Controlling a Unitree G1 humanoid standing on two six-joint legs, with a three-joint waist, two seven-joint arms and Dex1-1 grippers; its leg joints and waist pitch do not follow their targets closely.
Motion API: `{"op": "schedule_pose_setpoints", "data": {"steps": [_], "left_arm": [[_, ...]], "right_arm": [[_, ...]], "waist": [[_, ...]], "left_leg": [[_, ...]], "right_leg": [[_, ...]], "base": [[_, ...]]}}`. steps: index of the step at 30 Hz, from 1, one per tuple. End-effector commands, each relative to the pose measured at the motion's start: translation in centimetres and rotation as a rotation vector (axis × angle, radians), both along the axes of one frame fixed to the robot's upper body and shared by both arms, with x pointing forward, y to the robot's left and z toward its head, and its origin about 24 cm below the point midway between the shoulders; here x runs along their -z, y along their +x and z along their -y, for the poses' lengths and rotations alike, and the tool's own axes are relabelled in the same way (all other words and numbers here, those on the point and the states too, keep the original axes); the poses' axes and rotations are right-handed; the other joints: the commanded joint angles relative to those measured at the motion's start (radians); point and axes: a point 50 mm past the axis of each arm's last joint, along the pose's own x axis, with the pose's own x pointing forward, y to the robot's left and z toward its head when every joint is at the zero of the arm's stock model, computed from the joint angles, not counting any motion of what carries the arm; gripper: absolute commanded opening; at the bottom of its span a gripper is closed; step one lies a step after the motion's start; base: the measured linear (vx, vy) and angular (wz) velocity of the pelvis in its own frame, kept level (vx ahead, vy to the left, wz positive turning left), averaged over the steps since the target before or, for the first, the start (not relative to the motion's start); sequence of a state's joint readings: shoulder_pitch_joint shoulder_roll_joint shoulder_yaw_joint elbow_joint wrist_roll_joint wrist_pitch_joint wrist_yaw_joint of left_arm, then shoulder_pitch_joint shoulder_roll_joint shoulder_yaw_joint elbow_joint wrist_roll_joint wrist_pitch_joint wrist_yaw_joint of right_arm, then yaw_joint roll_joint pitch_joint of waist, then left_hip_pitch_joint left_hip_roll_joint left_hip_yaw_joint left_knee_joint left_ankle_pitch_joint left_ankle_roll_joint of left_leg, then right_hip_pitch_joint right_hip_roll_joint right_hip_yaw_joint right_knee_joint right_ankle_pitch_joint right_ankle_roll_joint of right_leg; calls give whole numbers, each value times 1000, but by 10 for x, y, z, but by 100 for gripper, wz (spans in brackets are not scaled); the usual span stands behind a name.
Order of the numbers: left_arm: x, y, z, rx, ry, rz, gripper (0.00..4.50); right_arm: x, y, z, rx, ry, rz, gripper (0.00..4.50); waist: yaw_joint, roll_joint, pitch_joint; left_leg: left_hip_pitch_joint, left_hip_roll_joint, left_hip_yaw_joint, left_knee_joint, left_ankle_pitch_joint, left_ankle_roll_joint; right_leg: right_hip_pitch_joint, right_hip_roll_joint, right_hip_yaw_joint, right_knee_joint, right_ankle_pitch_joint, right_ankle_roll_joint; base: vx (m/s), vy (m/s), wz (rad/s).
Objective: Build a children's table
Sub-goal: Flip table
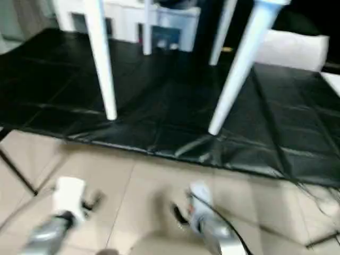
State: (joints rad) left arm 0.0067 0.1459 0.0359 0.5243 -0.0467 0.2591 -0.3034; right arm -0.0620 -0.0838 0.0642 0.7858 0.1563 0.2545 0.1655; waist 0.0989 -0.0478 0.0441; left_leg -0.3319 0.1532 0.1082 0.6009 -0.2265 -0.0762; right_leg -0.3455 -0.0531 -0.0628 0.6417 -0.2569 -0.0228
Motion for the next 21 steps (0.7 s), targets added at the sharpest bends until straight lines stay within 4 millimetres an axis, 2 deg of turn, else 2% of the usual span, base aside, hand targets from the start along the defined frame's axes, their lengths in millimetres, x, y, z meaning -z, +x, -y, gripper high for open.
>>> {"op": "schedule_pose_setpoints", "data": {"steps": [1,2,3,4,5,6,7,8,9,11,13,14,15,16,17,18,21], "left_arm": [[17,-6,-1,-10,-1,-97,401],[20,-7,-2,-16,14,-113,411],[20,-7,-2,-16,14,-113,424],[32,-13,-5,-56,47,-184,433],[32,-14,-5,-58,47,-187,439],[40,-21,-6,-105,36,-248,442],[45,-26,-6,-112,28,-288,446],[45,-27,-6,-112,29,-292,446],[52,-38,-5,-107,33,-360,446],[56,-46,-5,-145,28,-416,446],[59,-50,-4,-179,21,-440,446],[60,-51,-5,-190,28,-452,446],[61,-53,-5,-191,38,-460,446],[62,-54,-4,-194,42,-470,446],[63,-55,-4,-198,36,-476,446],[64,-57,-2,-199,27,-489,446],[65,-59,-1,-199,19,-499,446]], "right_arm": [[9,-4,10,69,-62,-61,450],[12,-7,12,70,-84,-86,450],[12,-7,12,70,-84,-86,450],[19,-16,13,108,-74,-152,450],[19,-16,13,109,-73,-154,450],[24,-23,12,129,-46,-208,450],[29,-32,10,114,-47,-251,450],[29,-33,10,113,-47,-255,450],[35,-46,8,105,-43,-320,450],[37,-50,8,94,-47,-334,450],[38,-51,7,85,-47,-336,450],[38,-51,7,76,-47,-336,450],[38,-50,7,68,-47,-334,450],[38,-50,7,64,-45,-333,450],[38,-50,6,64,-41,-334,450],[38,-50,6,61,-35,-337,450],[38,-50,5,49,-29,-342,450]], "waist": [[-16,1,-20],[-22,4,-23],[-28,4,-26],[-34,6,-27],[-37,5,-27],[-43,8,-28],[-43,5,-30],[-44,4,-32],[-43,7,-34],[-40,5,-37],[-35,7,-42],[-36,-1,-41],[-33,4,-40],[-33,-2,-37],[-32,-2,-35],[-32,-7,-33],[-32,-5,-28]], "left_leg": [[-8,74,-18,-105,-386,-25],[-11,71,-17,-104,-372,-29],[-15,75,-19,-105,-348,-31],[-16,77,-16,-103,-325,-26],[-14,77,-15,-103,-322,-21],[-15,80,-14,-102,-312,-15],[-17,82,-12,-101,-279,-5],[-17,82,-9,-98,-263,0],[-15,85,-5,-95,-237,9],[-20,86,0,-93,-176,26],[-16,90,5,-88,-115,52],[-17,89,8,-87,-106,61],[-15,89,9,-87,-104,71],[-16,89,11,-88,-122,75],[-14,91,11,-91,-148,70],[-13,93,11,-92,-163,66],[-10,95,10,-98,-230,39]], "right_leg": [[22,-115,62,-125,-414,-128],[21,-115,62,-127,-432,-113],[24,-120,62,-128,-418,-99],[21,-118,63,-126,-373,-109],[19,-116,63,-126,-357,-113],[19,-118,65,-122,-322,-130],[22,-119,64,-119,-275,-147],[20,-119,65,-116,-250,-158],[19,-121,66,-112,-198,-182],[25,-120,64,-101,-113,-209],[26,-119,60,-90,4,-240],[25,-117,60,-90,21,-245],[26,-119,59,-89,24,-250],[26,-121,60,-94,-13,-246],[25,-123,61,-99,-65,-240],[24,-123,60,-101,-93,-235],[19,-127,64,-112,-216,-211]], "base": [[0,0,0],[0,0,0],[0,0,0],[0,0,0],[0,0,0],[0,0,0],[0,0,0],[0,0,0],[0,0,0],[51,3,-2],[0,0,0],[0,0,0],[0,0,0],[0,0,0],[0,0,0],[0,0,0],[0,0,0]]}}
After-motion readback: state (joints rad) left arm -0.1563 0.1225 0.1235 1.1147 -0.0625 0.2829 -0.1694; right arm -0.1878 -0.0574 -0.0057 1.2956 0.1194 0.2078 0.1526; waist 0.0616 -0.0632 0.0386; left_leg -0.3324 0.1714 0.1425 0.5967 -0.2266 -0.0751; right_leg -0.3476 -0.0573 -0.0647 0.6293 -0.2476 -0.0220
